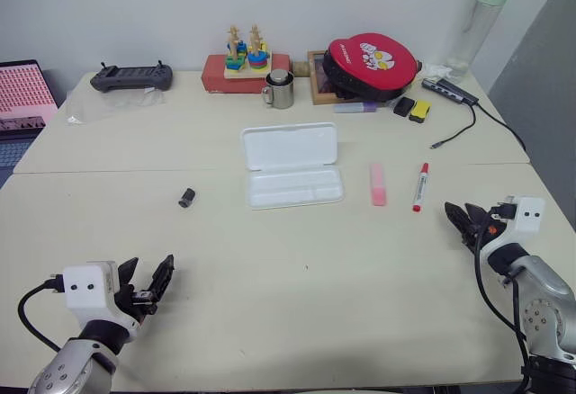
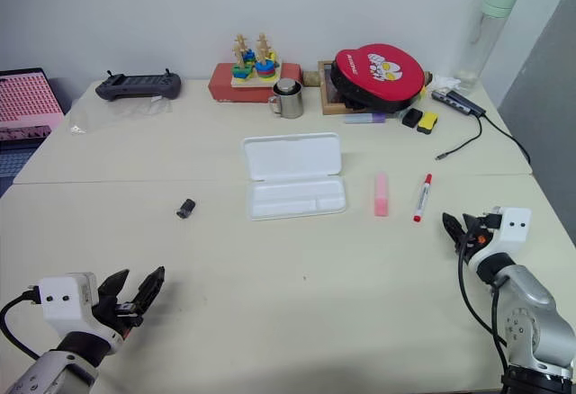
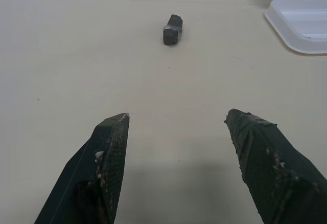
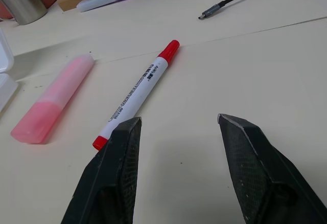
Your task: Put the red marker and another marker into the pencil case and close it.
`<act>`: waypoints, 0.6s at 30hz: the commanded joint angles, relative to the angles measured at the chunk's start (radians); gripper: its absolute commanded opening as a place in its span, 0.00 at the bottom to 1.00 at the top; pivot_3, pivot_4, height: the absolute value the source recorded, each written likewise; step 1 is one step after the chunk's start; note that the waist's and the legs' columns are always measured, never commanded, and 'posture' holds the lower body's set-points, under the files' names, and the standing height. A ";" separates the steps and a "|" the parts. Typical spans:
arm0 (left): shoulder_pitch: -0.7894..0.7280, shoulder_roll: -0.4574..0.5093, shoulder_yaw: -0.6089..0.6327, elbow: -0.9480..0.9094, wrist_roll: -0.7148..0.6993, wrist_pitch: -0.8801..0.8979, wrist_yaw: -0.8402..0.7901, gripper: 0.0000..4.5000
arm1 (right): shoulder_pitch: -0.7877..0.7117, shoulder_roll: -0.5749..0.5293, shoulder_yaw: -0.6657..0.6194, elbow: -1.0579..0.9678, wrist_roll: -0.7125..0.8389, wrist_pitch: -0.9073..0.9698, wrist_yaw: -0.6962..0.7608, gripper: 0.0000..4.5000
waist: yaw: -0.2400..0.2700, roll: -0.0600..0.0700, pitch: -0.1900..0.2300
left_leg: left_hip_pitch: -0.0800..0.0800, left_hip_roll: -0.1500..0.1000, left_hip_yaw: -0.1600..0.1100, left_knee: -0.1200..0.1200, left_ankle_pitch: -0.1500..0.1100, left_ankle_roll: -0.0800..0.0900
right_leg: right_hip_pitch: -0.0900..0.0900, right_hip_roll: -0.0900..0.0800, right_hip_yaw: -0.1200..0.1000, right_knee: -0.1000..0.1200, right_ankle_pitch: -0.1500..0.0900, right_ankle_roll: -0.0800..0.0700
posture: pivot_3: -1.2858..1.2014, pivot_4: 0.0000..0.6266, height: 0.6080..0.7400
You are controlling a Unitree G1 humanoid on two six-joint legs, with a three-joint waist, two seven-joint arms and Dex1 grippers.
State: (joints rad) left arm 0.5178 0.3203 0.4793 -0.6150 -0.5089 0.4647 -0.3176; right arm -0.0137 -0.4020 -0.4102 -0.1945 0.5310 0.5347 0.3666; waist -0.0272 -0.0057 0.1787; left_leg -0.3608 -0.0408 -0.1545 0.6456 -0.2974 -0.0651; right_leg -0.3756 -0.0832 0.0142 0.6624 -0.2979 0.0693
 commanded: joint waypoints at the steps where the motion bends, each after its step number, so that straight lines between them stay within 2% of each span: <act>1: 0.004 0.005 0.022 -0.020 -0.013 -0.014 -0.004 0.72 | -0.001 -0.003 -0.013 -0.027 0.008 -0.020 0.000 0.55 | 0.000 0.000 0.000 | 0.000 0.000 0.000 0.000 0.000 0.000 | 0.000 0.000 0.000 0.000 0.000 0.000 | 0.52 0.24 1.00; 18: -0.008 0.016 0.017 -0.029 -0.009 0.016 0.013 0.72 | -0.004 0.002 -0.005 -0.029 0.008 -0.018 -0.003 0.55 | 0.000 0.000 0.000 | 0.000 0.000 0.000 0.000 0.000 0.000 | 0.000 0.000 0.000 0.000 0.000 0.000 | 0.52 0.24 1.00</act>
State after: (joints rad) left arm 0.5113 0.3269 0.4793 -0.6156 -0.5102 0.4846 -0.3109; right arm -0.0137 -0.3988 -0.4066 -0.1946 0.5309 0.5347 0.3654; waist -0.0273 -0.0057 0.1787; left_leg -0.3608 -0.0408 -0.1545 0.6456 -0.2973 -0.0651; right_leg -0.3756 -0.0832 0.0142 0.6624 -0.2979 0.0693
